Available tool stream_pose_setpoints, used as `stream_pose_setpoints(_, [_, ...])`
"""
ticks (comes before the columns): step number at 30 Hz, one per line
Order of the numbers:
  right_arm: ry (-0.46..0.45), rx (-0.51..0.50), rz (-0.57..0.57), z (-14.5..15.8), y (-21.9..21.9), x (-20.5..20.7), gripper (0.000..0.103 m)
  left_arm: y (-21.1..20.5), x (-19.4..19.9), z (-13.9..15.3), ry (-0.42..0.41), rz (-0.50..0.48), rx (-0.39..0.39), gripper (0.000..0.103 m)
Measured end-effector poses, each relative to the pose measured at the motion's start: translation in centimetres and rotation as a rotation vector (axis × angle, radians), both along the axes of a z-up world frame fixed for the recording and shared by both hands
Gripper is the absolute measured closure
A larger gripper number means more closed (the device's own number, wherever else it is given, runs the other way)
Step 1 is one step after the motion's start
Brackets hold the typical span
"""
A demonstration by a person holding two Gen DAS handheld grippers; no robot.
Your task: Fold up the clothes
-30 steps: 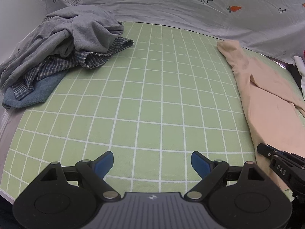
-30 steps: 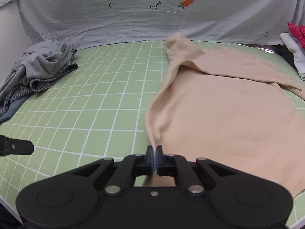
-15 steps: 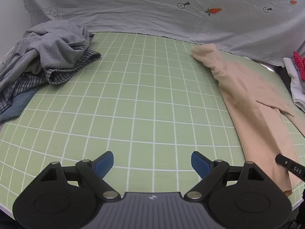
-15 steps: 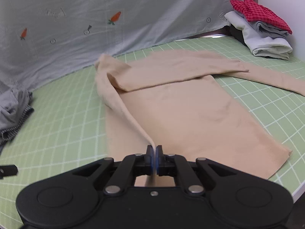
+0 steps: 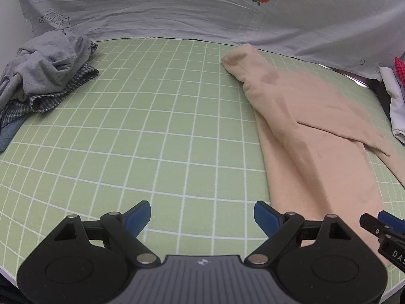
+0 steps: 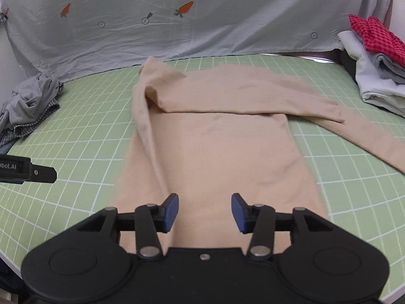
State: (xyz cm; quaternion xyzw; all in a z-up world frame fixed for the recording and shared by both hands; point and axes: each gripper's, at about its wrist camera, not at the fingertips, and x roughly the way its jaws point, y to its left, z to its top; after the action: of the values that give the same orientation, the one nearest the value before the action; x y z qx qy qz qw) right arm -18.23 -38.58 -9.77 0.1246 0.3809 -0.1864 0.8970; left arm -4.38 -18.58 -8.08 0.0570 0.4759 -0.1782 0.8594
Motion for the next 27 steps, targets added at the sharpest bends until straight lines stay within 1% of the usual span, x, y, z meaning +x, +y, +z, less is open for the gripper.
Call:
stream_pose_setpoints(6, [-0.007, -0.011, -0.062, 0.3, -6.6, -0.7, 0.054, -4.2, 1.1, -0.7, 0.015, 0.046, 0.015, 0.014])
stream_pose_setpoints(8, [-0.003, -0.015, -0.083, 0.3, -8.6, -0.7, 0.050, -5.5, 2.1, -0.9, 0.016, 0.056, 0.020, 0.014])
stream_pose_setpoints(11, [-0.003, -0.002, -0.129, 0.0, -11.7, -0.4, 0.050, -7.4, 3.9, -1.4, 0.018, 0.061, 0.030, 0.014])
stream_pose_setpoints(17, [-0.019, 0.022, -0.228, -1.0, -17.7, 2.1, 0.049, -11.6, 8.5, -2.5, -0.015, 0.024, 0.100, 0.014])
stream_pose_setpoints(22, [-0.017, 0.023, -0.285, -1.8, -21.5, 4.9, 0.048, -14.2, 12.4, -2.9, -0.045, 0.018, 0.127, 0.014])
stream_pose_setpoints(24, [-0.013, 0.016, -0.303, -2.0, -22.7, 5.9, 0.047, -15.3, 13.8, -3.1, -0.051, 0.007, 0.146, 0.014])
stream_pose_setpoints(26, [-0.010, 0.018, -0.314, -2.3, -23.8, 6.8, 0.042, -16.3, 14.9, -3.5, -0.054, -0.009, 0.172, 0.014])
stream_pose_setpoints(27, [-0.009, 0.030, -0.316, -2.5, -24.4, 7.2, 0.041, -16.8, 15.2, -3.7, -0.054, -0.015, 0.185, 0.014])
